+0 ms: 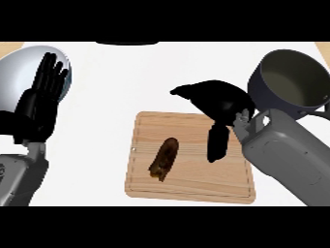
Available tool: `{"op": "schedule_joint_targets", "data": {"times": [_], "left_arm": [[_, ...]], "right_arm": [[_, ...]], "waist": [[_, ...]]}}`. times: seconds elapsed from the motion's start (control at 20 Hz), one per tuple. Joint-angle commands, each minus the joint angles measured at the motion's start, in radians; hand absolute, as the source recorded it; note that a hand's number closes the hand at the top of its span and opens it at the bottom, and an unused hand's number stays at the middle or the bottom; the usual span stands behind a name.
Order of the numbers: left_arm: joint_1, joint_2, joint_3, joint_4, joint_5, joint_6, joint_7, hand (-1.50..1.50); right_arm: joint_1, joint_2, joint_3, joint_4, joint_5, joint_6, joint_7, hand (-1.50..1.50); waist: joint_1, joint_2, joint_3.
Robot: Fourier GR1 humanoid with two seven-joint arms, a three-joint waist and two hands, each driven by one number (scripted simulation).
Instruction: Pick the sweet potato from the cutting board and place it in the pot
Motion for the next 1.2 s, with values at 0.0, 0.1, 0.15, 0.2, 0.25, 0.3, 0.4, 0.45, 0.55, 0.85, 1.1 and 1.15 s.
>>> {"op": "schedule_joint_targets", "data": {"times": [0.0, 0.1, 0.15, 0.2, 0.25, 0.3, 0.4, 0.45, 0.55, 0.85, 1.1, 1.15], "left_arm": [[0.015, -0.016, 0.013, 0.041, -0.008, -0.024, -0.051, 0.0], [-0.026, 0.005, 0.021, -0.038, -0.02, 0.025, 0.065, 0.0], [0.034, -0.006, 0.027, 0.019, -0.008, -0.038, -0.029, 0.0], [0.017, -0.018, 0.041, 0.028, -0.001, -0.038, -0.036, 0.0], [-0.007, -0.016, 0.024, 0.027, -0.012, -0.035, 0.004, 0.0], [0.052, -0.009, 0.047, 0.013, 0.003, -0.057, -0.045, 0.0], [0.055, -0.01, 0.035, -0.055, -0.016, -0.022, 0.022, 0.0], [-0.004, -0.008, 0.061, -0.025, -0.01, -0.023, 0.026, 0.0], [0.038, -0.023, 0.027, -0.056, -0.039, -0.014, 0.026, 0.0], [0.025, -0.026, 0.101, 0.048, -0.013, -0.091, -0.048, 0.0], [-0.016, -0.072, 0.08, 0.053, -0.072, -0.058, 0.002, 0.0], [0.015, -0.05, 0.096, -0.022, -0.073, -0.065, 0.033, 0.0]], "right_arm": [[-0.096, 0.15, 0.035, 0.079, -0.026, 0.097, 0.153, -1.5], [-0.118, 0.213, 0.034, 0.18, 0.032, 0.069, 0.161, -1.5], [-0.095, 0.197, 0.024, 0.183, 0.012, 0.115, 0.156, -1.5], [-0.058, 0.234, 0.059, 0.119, 0.032, 0.1, 0.222, -1.5], [-0.105, 0.287, 0.049, 0.18, 0.032, 0.101, 0.259, -1.5], [-0.058, 0.296, 0.079, 0.218, 0.074, 0.062, 0.231, -1.5], [-0.044, 0.296, 0.061, 0.196, 0.056, 0.109, 0.279, -1.5], [-0.066, 0.333, 0.052, 0.21, 0.054, 0.113, 0.308, -1.5], [-0.025, 0.343, 0.061, 0.212, 0.07, 0.104, 0.335, -1.5], [0.121, 0.317, 0.115, 0.196, 0.165, 0.097, 0.216, -1.5], [0.093, 0.414, 0.083, 0.326, 0.29, 0.042, 0.096, -1.5], [0.143, 0.393, 0.07, 0.219, 0.284, 0.09, 0.133, -1.5]], "waist": [[-0.004, 0.003, 0.0], [0.002, 0.003, 0.002], [-0.005, 0.003, 0.001], [-0.013, 0.001, 0.001], [-0.01, 0.002, 0.001], [-0.005, 0.003, 0.001], [-0.01, -0.001, 0.002], [-0.013, 0.0, 0.002], [-0.013, -0.002, 0.002], [-0.02, 0.001, 0.002], [-0.014, 0.003, 0.002], [-0.016, 0.001, 0.002]]}}
